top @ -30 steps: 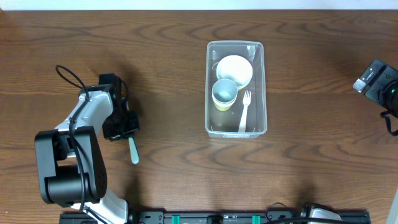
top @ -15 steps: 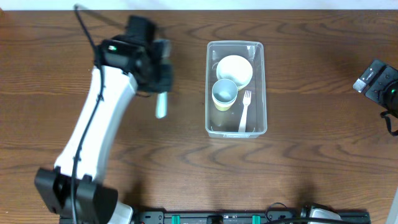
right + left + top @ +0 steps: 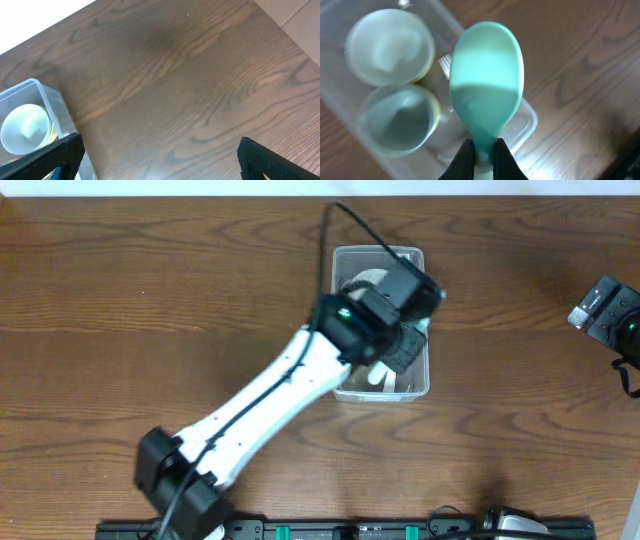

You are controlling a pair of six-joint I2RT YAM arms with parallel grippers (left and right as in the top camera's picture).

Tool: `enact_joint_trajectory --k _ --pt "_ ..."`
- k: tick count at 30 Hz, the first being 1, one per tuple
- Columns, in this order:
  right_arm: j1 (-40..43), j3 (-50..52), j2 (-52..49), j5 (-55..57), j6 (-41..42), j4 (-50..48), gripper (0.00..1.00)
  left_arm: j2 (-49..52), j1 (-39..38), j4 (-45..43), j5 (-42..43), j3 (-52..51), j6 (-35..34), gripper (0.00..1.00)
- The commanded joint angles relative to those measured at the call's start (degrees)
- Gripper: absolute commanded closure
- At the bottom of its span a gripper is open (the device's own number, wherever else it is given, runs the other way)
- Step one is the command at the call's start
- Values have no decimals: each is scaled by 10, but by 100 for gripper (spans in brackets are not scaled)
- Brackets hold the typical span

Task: Pack container

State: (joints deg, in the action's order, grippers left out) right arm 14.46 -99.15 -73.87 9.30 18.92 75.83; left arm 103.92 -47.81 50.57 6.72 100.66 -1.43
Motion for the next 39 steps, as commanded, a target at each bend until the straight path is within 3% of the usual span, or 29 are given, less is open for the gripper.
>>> enact_joint_trajectory --k 1,10,11,13,15,18,25,32,36,39 --pt "4 0 4 8 8 1 1 45 -14 -23 -25 -3 20 94" --pt "4 0 4 8 8 1 1 129 -19 -80 -29 -3 42 94" --pt "4 0 4 8 8 1 1 129 -19 -78 -29 -3 42 91" --pt "4 0 4 8 8 1 1 123 -19 -74 -30 0 33 73" --pt "4 0 4 8 8 1 1 111 -19 -64 -43 6 9 62" --pt "4 0 4 8 8 1 1 76 -19 -47 -87 15 -44 54" --pt "4 0 4 8 8 1 1 -51 -13 -26 -107 17 -81 47" --pt "4 0 4 8 8 1 1 -152 33 91 -221 17 -118 47" --pt "4 0 4 8 8 1 1 -200 102 185 -257 17 -131 46" --pt "4 0 4 8 8 1 1 -230 141 224 -252 17 -135 30"
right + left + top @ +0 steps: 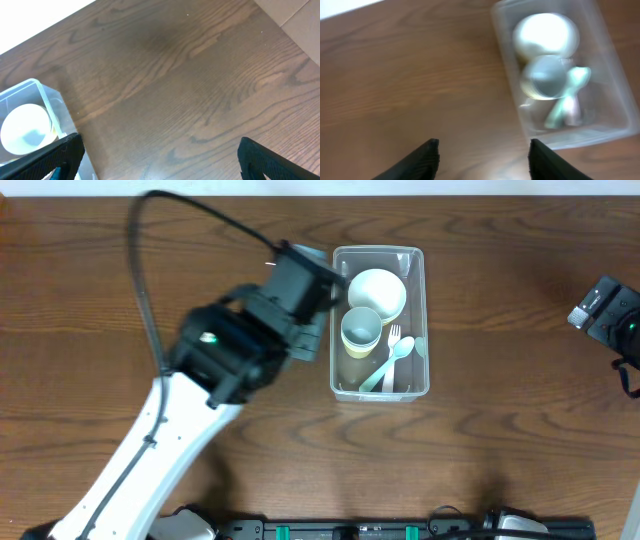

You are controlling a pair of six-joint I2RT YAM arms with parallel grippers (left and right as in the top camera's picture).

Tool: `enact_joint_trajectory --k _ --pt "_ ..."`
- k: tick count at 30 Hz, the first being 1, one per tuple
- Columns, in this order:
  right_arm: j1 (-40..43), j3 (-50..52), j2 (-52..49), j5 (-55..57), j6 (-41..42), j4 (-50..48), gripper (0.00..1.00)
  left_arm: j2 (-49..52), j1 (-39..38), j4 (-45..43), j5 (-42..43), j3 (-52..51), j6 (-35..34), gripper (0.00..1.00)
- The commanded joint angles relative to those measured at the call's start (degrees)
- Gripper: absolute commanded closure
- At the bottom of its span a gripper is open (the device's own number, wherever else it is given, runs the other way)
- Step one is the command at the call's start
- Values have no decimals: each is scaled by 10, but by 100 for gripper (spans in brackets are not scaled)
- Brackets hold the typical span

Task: Pack container

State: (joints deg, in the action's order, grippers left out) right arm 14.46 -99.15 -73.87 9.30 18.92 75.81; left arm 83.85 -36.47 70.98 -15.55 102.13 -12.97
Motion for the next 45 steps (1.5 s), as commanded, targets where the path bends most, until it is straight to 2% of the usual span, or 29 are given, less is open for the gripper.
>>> enact_joint_trajectory --k 1,2,3,8,19,26,31,34,40,45 --pt "4 0 4 8 8 1 1 -39 36 32 -30 2 -22 19" --pt "4 0 4 8 8 1 1 -48 41 44 -30 2 -22 4" --pt "4 0 4 8 8 1 1 -55 43 55 -30 2 -22 2" --pt "4 0 4 8 8 1 1 -79 43 101 -30 2 -22 2" --pt "4 0 4 8 8 1 1 -79 43 126 -31 2 -19 2" --pt "4 0 4 8 8 1 1 -80 57 94 -32 2 -17 2" --pt "4 0 4 8 8 1 1 -97 91 38 -27 2 6 2" --pt "4 0 4 8 8 1 1 -123 127 15 18 2 57 2" --pt "4 0 4 8 8 1 1 -193 234 14 104 -15 123 2" --pt "4 0 4 8 8 1 1 -261 294 12 126 -53 149 2"
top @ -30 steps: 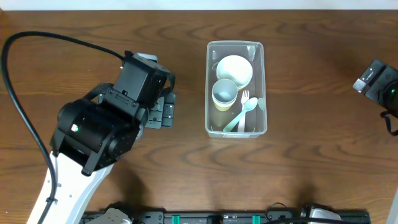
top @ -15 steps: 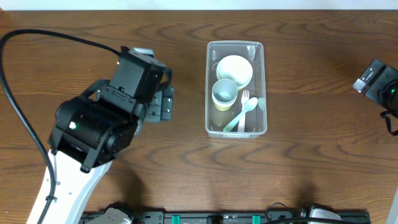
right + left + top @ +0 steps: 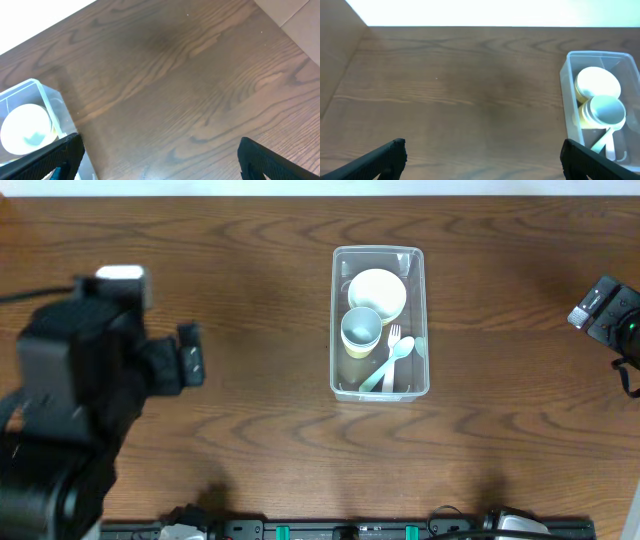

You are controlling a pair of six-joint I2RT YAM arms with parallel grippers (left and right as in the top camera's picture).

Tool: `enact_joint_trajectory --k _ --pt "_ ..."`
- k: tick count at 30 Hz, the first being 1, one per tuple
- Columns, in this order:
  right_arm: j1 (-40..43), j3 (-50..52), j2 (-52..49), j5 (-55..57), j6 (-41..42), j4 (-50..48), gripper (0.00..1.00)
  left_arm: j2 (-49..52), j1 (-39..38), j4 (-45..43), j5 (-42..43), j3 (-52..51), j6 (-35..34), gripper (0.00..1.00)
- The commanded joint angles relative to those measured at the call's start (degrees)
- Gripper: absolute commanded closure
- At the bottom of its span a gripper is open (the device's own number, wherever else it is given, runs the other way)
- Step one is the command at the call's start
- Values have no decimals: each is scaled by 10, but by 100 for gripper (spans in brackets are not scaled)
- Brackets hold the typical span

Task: Pack container

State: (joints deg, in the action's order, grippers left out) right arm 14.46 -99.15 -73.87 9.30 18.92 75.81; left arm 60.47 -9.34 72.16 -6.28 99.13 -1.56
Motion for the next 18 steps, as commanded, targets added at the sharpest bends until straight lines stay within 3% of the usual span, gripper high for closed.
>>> enact_joint_trajectory --k 1,18 --pt "4 0 4 8 8 1 1 -42 29 -1 34 -34 35 2" --pt "4 0 4 8 8 1 1 -233 47 -228 74 -374 35 2"
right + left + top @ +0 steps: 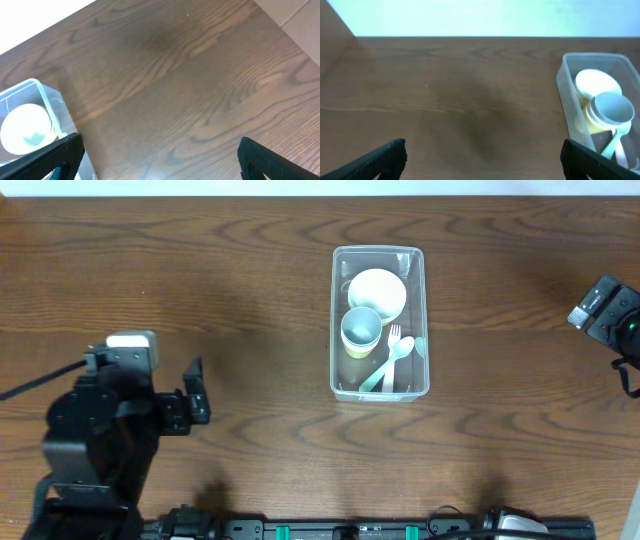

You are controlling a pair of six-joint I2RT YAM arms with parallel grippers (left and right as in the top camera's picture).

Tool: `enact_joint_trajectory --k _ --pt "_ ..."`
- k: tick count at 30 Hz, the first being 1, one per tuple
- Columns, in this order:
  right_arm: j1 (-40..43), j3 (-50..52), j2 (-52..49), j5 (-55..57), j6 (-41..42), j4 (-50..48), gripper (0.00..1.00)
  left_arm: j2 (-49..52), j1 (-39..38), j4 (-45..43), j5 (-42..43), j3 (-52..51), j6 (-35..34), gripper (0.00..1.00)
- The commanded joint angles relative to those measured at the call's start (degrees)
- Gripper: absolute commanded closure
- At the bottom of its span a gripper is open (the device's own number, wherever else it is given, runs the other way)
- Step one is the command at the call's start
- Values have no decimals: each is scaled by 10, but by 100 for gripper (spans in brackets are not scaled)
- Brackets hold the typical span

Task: Pack container

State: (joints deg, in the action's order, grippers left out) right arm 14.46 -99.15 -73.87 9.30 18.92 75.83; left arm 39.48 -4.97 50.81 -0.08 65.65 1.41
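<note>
The clear plastic container stands at the table's back centre. It holds a cream bowl, a pale blue-green cup, a white fork and a teal spoon. My left gripper hangs open and empty over the front left of the table, far from the box. Its wrist view has the container at the right edge and the open gripper over bare wood. My right gripper is at the right edge, and its wrist view shows it open with nothing in it.
Brown wooden table all around the box. A black rail with green clips runs along the front edge. The right wrist view catches a corner of the container at the left.
My left arm has drawn back further toward the front left of the table, gripper still open. The container's contents and the right arm are unchanged.
First my left gripper was shut on the teal spoon over the container. Then the spoon lay in the box beside the fork and the gripper was open just left of it. After that the arm stood far left, and now front left.
</note>
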Motion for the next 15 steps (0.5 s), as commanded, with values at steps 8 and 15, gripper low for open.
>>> enact_joint_trajectory --k 8,15 --pt "4 0 4 8 8 1 1 -101 3 -65 12 -177 5 2" --pt "4 0 4 8 8 1 1 -178 3 -91 27 -279 2 2"
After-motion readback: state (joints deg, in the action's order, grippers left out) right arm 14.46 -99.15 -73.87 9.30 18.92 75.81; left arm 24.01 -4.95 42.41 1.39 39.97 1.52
